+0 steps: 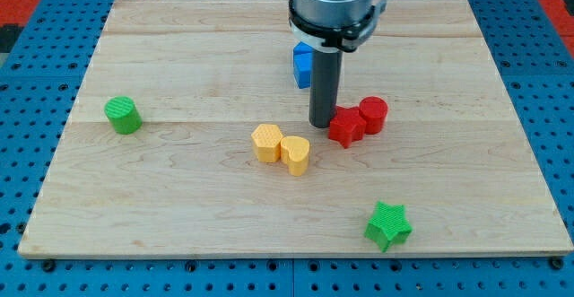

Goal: Drag the green star into the yellow heart

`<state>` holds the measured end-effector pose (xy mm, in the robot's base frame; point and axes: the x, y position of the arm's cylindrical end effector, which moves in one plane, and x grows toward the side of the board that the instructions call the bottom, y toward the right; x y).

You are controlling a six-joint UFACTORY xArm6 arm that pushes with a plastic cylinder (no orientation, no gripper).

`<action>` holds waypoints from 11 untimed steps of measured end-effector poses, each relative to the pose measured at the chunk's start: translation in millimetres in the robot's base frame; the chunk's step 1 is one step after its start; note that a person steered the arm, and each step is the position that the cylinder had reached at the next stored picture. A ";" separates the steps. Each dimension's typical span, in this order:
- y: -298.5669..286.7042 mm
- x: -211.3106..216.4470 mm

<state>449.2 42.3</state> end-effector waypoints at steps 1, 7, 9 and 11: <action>-4.2 7.0; 75.0 169.7; -15.7 103.4; -122.8 98.6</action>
